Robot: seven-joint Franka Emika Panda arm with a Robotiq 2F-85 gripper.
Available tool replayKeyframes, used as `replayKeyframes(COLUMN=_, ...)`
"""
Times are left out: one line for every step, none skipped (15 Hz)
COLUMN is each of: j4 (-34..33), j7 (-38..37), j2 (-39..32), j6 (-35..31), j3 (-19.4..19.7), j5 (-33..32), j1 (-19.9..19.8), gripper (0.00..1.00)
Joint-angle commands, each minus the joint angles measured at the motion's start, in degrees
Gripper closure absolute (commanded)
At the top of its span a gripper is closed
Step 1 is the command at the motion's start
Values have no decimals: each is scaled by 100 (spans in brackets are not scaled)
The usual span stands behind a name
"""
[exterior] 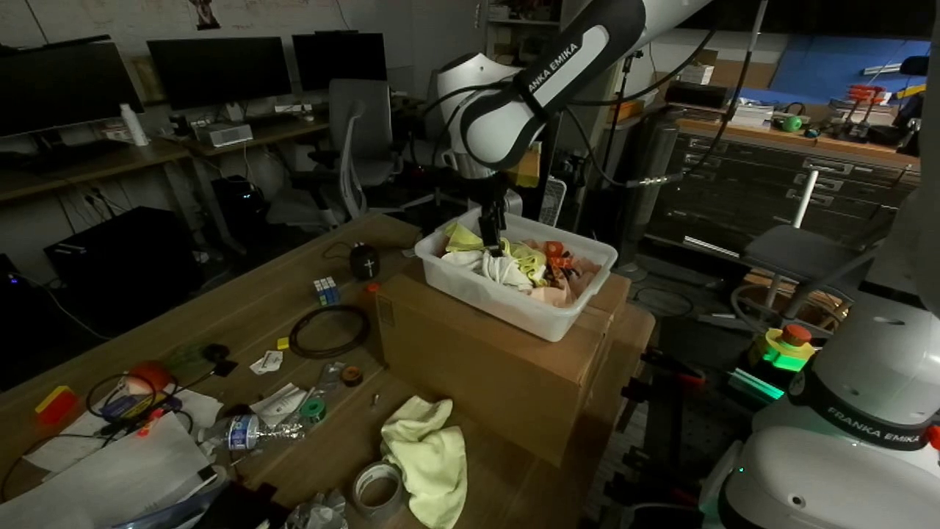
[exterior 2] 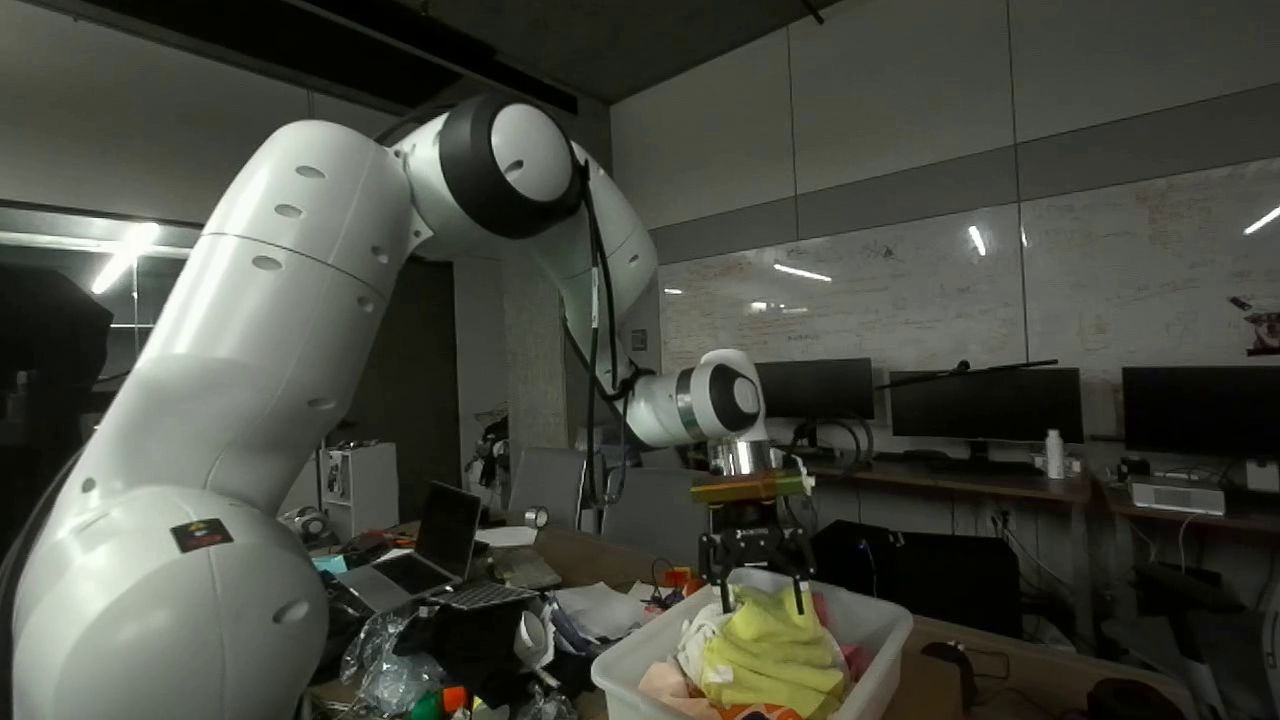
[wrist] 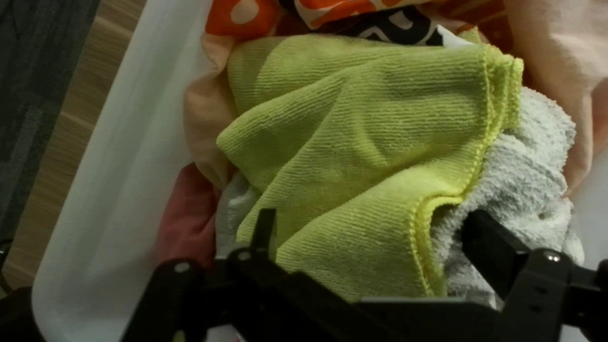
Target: Remove the contents from the storage box and put them on the table
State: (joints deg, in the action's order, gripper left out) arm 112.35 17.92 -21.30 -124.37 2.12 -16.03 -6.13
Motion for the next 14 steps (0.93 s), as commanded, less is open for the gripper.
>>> replayKeyframes(j4=-159, j7=399, j2=-155, j6=-189, j3=-47, j5=284, j1=-132, gripper=0)
replayKeyframes(j4=-167, j7=485, j2=-189, j6=-228, j3=-71, j5=379, j1=-156, gripper=0)
replayKeyframes(j4=-194, j7=569, j2=-239, j6=-209, j3=-93, j5=475, j1=-175, gripper=0)
replayKeyframes(j4=-229, j7=660, j2=-288, j6=-169, j3=-116, j5=568, j1=-195, gripper=0)
replayKeyframes(j4=-257, j7=754, j2=-340, j6=-154, j3=-138, j5=666, j1=-215, gripper=0)
replayKeyframes(j4=-288, j7=821, j2=-390, j6=-124, j3=-147, j5=735, j1=-225, gripper=0)
replayKeyframes(j4=-318, j7=887, j2=-436, j6=-89, j3=-155, j5=788, j1=-231, gripper=0)
replayKeyframes(j4=-325, j7=921, j2=-471, j6=-88, j3=-149, j5=805, j1=-231, gripper=0)
replayKeyframes(j4=-340, j7=961, j2=-510, j6=-81, j3=-148, j5=818, j1=-238, gripper=0)
replayKeyframes(j4=-360, j7=955, j2=-550, j6=-82, j3=-134, j5=795, j1=-235, gripper=0)
replayKeyframes(j4=-356, j7=989, j2=-565, j6=-82, j3=-132, j5=776, j1=-242, gripper=0)
replayKeyframes(j4=-363, j7=989, j2=-587, j6=-67, j3=-123, j5=752, j1=-240, gripper=8)
replayKeyframes(j4=-376, j7=967, j2=-608, j6=-55, j3=-118, j5=763, j1=-244, gripper=28)
replayKeyframes(j4=-367, j7=979, j2=-610, j6=-73, j3=-111, j5=727, j1=-243, gripper=34)
